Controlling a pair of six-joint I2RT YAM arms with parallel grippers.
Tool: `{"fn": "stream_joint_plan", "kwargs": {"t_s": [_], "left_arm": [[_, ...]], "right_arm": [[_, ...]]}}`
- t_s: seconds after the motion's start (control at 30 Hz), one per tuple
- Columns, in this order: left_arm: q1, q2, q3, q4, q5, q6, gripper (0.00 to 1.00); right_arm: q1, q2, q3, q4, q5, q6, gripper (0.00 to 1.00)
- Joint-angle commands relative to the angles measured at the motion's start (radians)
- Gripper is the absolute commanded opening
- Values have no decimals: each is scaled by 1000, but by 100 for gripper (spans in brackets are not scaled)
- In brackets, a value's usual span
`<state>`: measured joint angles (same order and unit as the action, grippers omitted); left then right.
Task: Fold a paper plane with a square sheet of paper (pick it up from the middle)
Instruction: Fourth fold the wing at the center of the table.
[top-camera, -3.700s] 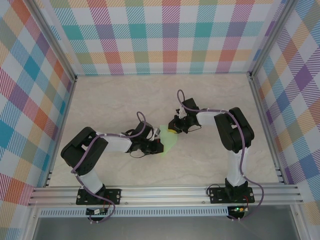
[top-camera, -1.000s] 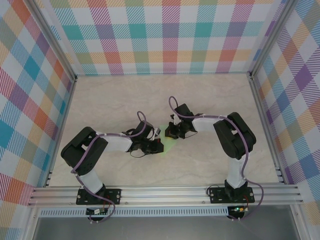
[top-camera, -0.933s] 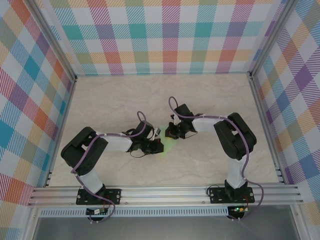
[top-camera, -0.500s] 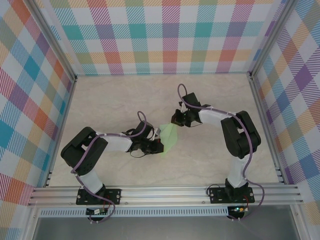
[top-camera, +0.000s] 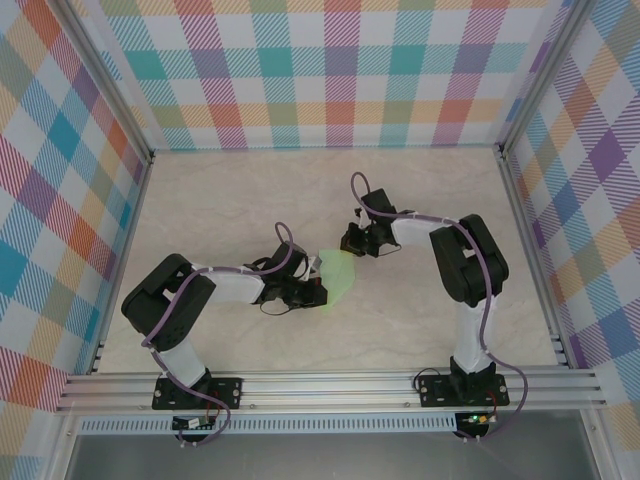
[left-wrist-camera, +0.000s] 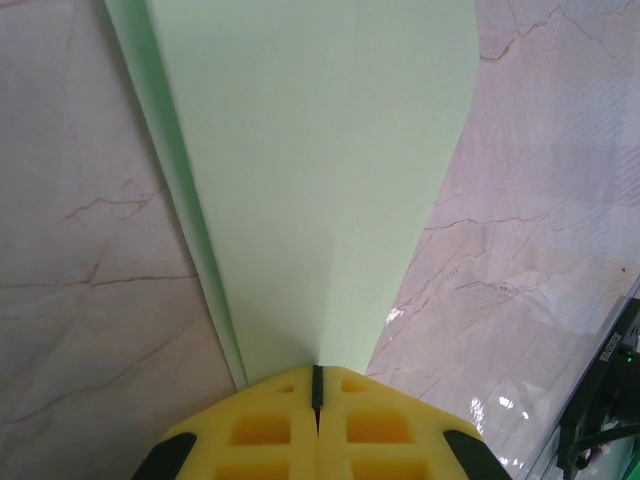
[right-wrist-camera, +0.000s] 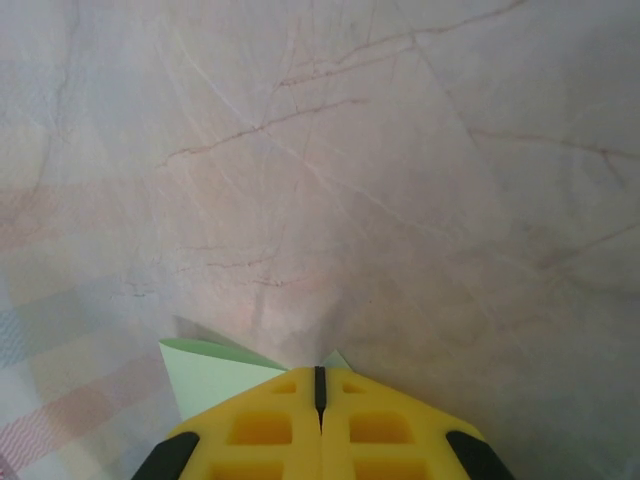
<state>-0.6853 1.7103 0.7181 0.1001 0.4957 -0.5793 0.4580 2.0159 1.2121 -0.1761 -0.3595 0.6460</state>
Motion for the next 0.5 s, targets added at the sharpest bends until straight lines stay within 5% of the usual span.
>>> {"fn": "stream_joint_plan", "kwargs": {"t_s": [0.0, 0.47], "left_arm": [[-3, 36, -47, -188, -82, 25, 0], [-3, 31, -39, -191, -74, 25, 0]], "right_arm": [[-11, 44, -18, -8, 49, 4, 3], [-31, -154, -38, 6, -128, 11, 4]]}}
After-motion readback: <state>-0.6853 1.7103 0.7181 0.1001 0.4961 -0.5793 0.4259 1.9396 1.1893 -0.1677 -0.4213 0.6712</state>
